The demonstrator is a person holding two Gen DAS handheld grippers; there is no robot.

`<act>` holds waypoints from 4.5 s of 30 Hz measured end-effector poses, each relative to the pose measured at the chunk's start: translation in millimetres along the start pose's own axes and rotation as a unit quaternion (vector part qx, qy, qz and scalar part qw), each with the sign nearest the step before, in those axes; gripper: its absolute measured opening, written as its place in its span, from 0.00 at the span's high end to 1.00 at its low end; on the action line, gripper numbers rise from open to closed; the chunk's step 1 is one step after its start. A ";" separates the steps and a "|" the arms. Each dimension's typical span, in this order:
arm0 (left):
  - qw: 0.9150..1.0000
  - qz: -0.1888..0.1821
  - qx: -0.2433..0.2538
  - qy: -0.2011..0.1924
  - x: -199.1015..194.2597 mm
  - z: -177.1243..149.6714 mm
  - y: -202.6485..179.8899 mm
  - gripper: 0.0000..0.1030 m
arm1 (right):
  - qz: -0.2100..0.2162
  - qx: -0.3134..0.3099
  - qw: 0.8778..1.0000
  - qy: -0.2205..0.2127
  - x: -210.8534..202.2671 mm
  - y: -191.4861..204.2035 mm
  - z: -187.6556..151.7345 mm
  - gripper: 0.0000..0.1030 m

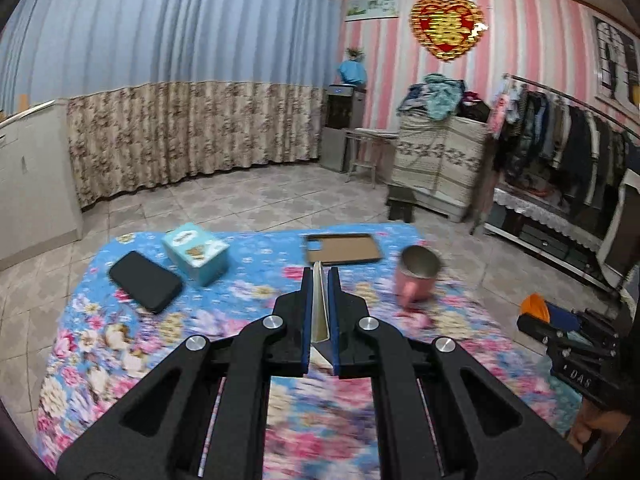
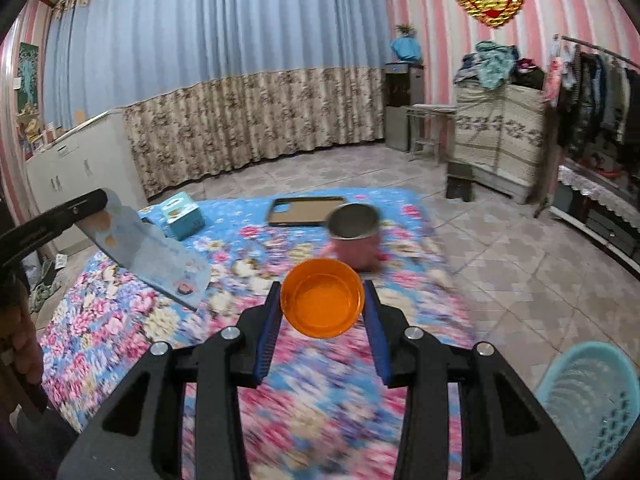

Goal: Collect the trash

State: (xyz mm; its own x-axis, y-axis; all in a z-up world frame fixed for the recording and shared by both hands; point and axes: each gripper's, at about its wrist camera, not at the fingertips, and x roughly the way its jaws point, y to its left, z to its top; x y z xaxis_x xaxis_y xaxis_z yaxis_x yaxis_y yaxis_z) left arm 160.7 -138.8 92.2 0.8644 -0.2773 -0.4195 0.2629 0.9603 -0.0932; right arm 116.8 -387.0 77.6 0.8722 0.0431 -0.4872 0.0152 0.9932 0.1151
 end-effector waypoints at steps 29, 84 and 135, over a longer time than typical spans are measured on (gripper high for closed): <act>0.966 -0.218 0.111 0.081 45.8 -68.0 -329.7 0.94 | -0.165 0.107 0.980 0.014 -105.0 -249.4 -75.5 0.61; 0.992 0.120 0.011 -0.041 -110.5 -140.2 103.1 0.05 | 0.042 -0.036 0.995 -0.086 -34.2 107.5 -77.0 0.04; 0.992 0.123 -0.003 -0.037 -107.4 -143.7 101.5 0.05 | 0.025 -0.055 0.993 -0.104 -43.2 113.1 -87.0 0.04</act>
State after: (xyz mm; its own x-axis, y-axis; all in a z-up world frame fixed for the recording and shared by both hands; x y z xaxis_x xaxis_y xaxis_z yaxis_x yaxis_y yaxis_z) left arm 32.9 -7.3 -1.9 0.9308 -0.0359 -0.3637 0.0377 0.9993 -0.0022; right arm 38.3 -267.1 36.3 0.9528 0.0815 -0.2925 -0.0747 0.9966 0.0344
